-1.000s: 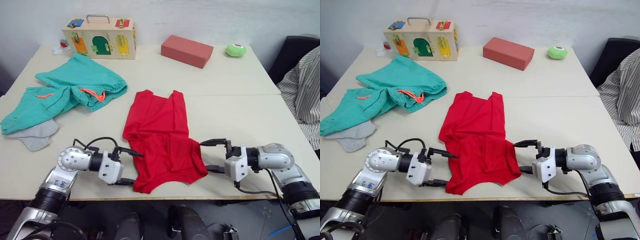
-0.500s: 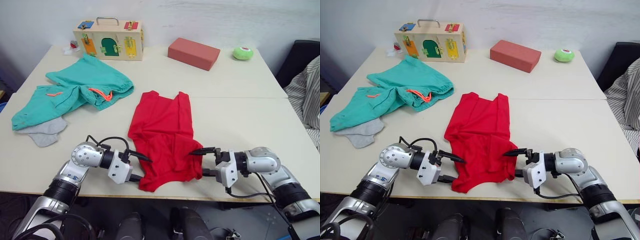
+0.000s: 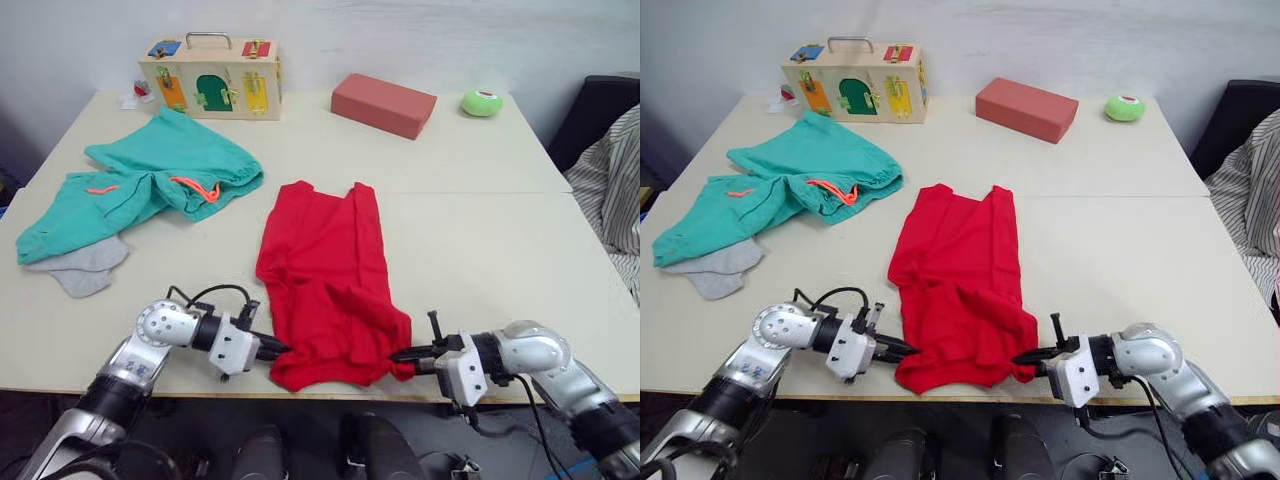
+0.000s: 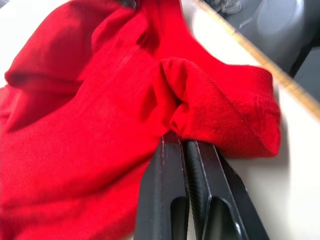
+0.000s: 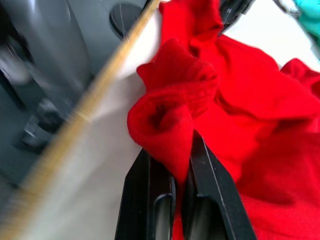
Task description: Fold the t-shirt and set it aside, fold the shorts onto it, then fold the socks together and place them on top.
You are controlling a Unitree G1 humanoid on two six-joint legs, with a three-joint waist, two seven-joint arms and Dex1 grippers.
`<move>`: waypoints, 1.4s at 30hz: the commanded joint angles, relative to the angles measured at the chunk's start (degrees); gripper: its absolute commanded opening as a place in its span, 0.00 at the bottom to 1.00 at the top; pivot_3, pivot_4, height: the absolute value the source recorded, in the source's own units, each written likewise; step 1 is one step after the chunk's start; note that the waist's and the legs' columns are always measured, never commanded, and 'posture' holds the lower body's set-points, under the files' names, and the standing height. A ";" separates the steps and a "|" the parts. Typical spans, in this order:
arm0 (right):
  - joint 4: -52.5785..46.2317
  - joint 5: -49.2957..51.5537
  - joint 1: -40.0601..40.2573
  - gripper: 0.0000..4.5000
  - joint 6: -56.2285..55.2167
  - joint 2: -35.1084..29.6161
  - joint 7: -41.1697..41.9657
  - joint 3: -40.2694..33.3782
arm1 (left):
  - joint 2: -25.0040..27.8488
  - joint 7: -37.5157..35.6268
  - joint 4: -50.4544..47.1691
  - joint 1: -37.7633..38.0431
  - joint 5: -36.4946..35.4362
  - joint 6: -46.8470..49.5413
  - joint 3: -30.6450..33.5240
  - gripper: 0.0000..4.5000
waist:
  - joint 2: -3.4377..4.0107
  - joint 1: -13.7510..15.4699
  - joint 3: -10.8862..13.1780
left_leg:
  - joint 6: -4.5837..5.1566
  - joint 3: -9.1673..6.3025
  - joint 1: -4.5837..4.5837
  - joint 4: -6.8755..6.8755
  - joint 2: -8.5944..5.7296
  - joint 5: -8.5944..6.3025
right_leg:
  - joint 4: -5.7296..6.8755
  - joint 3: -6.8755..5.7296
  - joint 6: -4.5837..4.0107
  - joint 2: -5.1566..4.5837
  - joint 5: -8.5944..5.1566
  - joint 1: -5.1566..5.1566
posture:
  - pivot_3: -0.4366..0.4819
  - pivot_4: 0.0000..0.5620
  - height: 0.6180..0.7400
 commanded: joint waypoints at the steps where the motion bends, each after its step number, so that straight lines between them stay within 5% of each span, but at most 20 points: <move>1: -12.59 9.09 5.23 0.00 12.25 -5.28 1.14 -3.36 | 6.16 -2.10 -12.47 6.50 -8.87 9.66 4.38 0.01 | 0.03 0.13 0.08 | -0.03 -0.02 -0.02 -0.01 0.02 -0.02 | 0.01 -0.01 -0.03 0.02 -0.04 -0.04 | 0.48 0.27 1.00; 13: -30.48 22.72 15.45 0.00 37.87 -11.68 2.43 -10.29 | 16.46 -4.88 -28.41 21.45 -16.38 24.78 12.70 0.01 | 0.08 1.47 0.12 | 0.06 -0.13 -0.24 -0.06 0.05 -0.24 | -0.49 -0.05 0.08 0.12 -0.07 -0.06 | 0.48 0.27 1.00; 17: -34.88 36.83 14.74 0.00 51.34 -14.10 0.62 -14.85 | 17.85 -5.00 -30.61 22.92 -22.61 31.77 17.65 0.01 | 0.05 1.60 0.17 | 0.12 -0.14 -0.31 0.02 0.06 -0.34 | -0.55 -0.05 0.09 0.13 -0.07 -0.07 | 0.48 0.27 1.00; 21: -32.40 47.00 5.08 0.00 62.22 -13.93 -0.40 -17.86 | 18.29 -0.37 -30.20 17.12 -32.30 45.93 22.01 0.01 | -0.02 1.68 0.30 | 0.16 -0.18 -0.30 0.12 0.06 -0.34 | -0.56 -0.04 0.11 0.12 -0.06 -0.02 | 0.48 0.27 1.00; 25: -23.50 48.43 -9.73 0.00 69.20 -7.73 -2.93 -17.07 | 17.46 4.22 -24.50 7.78 -38.83 59.53 23.82 0.01 | 0.00 1.55 0.37 | 0.19 -0.17 -0.32 0.12 0.05 -0.27 | -0.60 -0.03 0.11 0.14 -0.06 -0.03 | 0.48 0.27 1.00; 30: -5.63 40.22 -26.19 0.00 71.31 5.01 -9.21 -15.35 | 9.54 13.48 -10.73 -8.93 -40.48 70.65 23.47 0.01 | -0.02 1.49 0.40 | 0.07 -0.17 -0.40 0.15 0.00 -0.18 | -0.39 -0.05 0.17 0.15 0.00 -0.14 | 0.48 0.27 1.00; 36: 20.16 23.40 -38.89 0.00 62.29 17.45 -12.44 -13.82 | -3.53 22.35 6.81 -22.94 -33.26 69.08 23.30 0.01 | -0.08 1.41 0.38 | -0.21 -0.01 -1.45 0.85 -0.04 0.05 | 0.28 -0.07 0.24 0.12 0.05 -0.97 | 0.48 0.27 1.00; 42: 38.92 12.08 -46.30 0.00 52.98 25.52 -13.30 -13.96 | -9.80 23.63 19.12 -28.84 -23.51 63.54 21.11 0.01 | -0.08 0.09 0.38 | -0.09 0.10 -1.57 0.99 -0.09 0.03 | 0.35 -0.02 0.34 0.07 0.11 -1.07 | 0.48 0.27 1.00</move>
